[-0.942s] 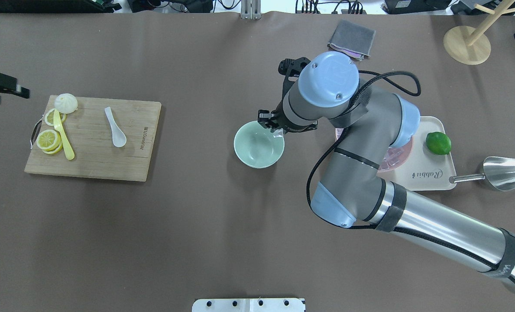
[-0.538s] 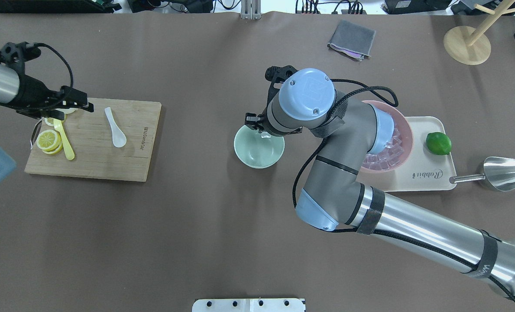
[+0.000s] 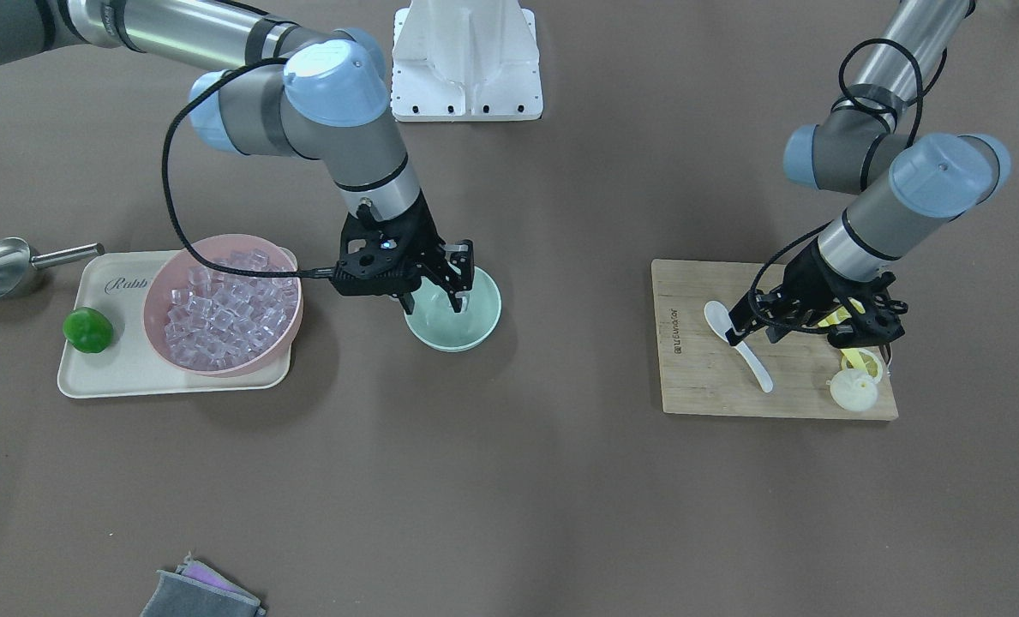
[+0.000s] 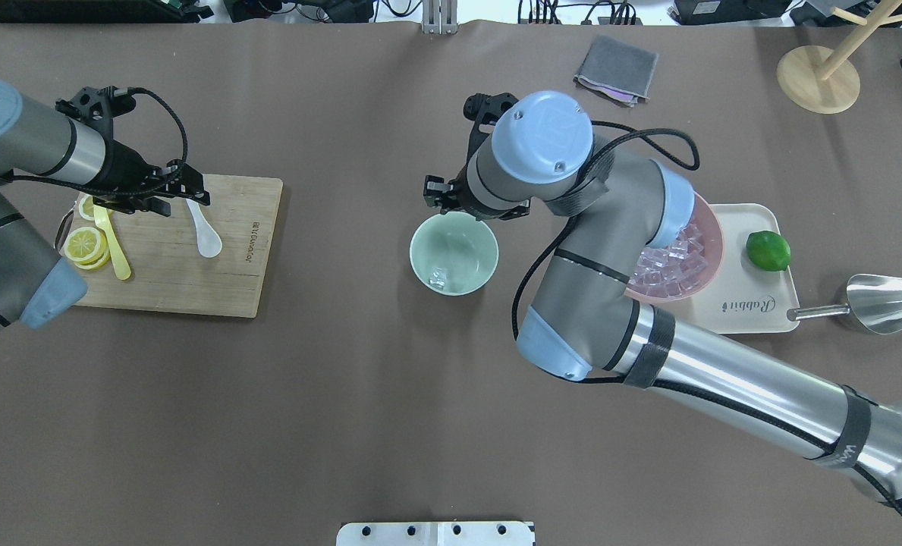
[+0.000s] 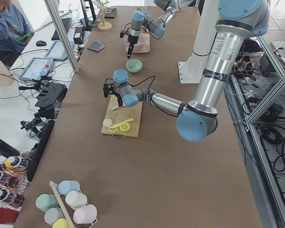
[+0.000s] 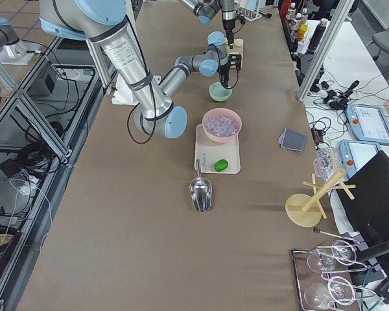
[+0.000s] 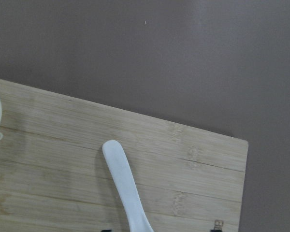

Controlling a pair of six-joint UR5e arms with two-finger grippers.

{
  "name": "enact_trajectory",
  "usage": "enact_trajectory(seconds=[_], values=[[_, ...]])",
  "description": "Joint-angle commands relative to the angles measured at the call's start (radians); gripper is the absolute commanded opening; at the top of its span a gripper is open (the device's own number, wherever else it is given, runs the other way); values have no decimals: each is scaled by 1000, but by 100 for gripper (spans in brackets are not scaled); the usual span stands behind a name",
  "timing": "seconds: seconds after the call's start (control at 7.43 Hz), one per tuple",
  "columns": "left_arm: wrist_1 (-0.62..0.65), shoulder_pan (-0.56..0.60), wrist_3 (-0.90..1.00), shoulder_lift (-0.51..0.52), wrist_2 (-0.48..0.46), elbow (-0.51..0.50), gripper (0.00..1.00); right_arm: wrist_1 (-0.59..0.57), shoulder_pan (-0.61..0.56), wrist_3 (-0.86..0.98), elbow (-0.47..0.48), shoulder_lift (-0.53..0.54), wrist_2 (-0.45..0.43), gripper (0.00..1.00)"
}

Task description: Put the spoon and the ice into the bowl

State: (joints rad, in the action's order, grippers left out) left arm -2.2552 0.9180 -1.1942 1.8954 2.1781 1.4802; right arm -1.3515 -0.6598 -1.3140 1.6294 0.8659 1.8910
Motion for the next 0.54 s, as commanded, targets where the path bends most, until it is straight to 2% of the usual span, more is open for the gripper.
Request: enact_trajectory(seconds=[0.0, 0.4], values=[[0, -2, -1, 11, -1, -37, 60, -72, -131, 101, 197, 152, 159, 100], [0, -8, -4, 7, -1, -43, 60, -87, -197, 130, 188, 176, 204, 100]])
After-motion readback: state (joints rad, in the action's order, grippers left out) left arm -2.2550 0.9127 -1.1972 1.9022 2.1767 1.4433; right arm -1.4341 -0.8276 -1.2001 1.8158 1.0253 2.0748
